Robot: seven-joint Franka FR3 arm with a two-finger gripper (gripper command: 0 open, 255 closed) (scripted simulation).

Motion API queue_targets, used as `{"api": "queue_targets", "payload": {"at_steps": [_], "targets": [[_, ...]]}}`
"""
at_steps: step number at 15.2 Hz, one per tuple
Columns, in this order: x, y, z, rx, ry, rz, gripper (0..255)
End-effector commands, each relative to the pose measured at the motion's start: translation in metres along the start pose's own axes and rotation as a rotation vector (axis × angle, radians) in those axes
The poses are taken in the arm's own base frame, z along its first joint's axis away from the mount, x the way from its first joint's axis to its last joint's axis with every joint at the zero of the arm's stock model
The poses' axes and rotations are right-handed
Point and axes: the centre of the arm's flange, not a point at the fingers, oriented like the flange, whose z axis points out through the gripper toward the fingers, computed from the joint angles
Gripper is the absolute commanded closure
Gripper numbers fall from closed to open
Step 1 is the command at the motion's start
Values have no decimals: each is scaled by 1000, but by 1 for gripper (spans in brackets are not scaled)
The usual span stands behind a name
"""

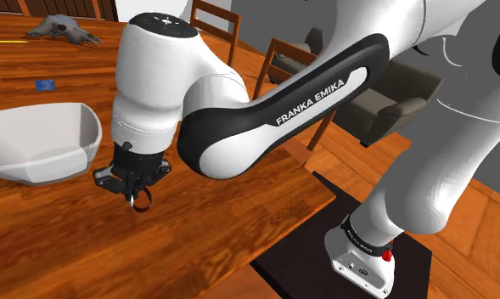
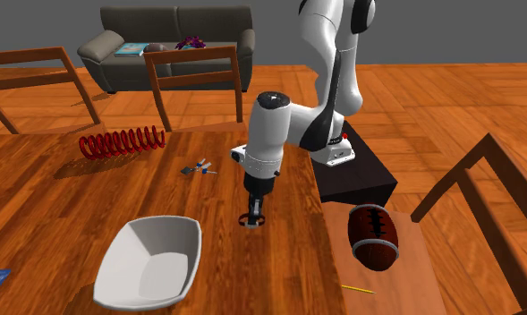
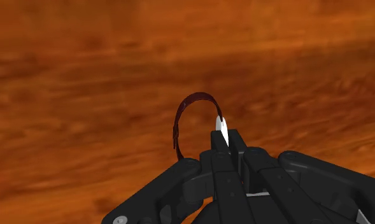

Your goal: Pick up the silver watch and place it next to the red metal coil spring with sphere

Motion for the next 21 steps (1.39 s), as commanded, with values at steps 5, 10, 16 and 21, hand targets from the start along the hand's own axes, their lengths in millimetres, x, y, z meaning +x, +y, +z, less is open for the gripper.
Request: {"api": "queue_targets", "payload": {"at_steps": [5, 10, 16, 21], "targets": [[5, -6, -31, 0, -1, 0, 255], [9, -12, -56, 0, -1, 0, 255], [14, -18, -87, 0, -1, 0, 255], [18, -24, -113, 0, -1, 0, 255]]}}
